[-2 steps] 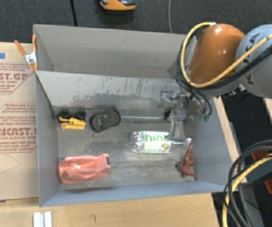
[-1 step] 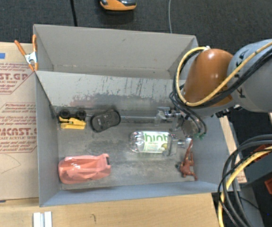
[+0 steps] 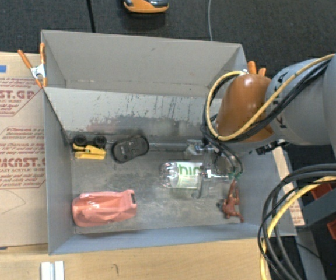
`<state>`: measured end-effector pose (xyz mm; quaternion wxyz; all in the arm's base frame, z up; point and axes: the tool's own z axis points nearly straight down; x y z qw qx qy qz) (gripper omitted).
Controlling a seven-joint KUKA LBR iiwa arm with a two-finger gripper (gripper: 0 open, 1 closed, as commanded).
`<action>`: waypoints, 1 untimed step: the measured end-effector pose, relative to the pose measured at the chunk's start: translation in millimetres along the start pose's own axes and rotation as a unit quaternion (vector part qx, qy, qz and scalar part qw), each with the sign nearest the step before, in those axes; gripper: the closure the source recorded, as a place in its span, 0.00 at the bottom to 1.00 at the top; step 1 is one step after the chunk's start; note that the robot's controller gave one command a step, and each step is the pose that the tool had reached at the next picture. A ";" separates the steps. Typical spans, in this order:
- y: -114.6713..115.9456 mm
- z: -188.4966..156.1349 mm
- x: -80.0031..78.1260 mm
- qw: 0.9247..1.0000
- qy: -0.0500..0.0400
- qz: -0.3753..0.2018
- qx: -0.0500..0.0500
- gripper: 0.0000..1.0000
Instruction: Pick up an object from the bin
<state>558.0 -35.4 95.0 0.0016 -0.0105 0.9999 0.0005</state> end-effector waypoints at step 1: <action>2.9 25.5 17.6 1.000 0.001 0.023 0.000 1.00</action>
Offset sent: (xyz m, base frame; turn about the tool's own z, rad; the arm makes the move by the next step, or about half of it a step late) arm 0.0000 0.0000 0.0000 0.0000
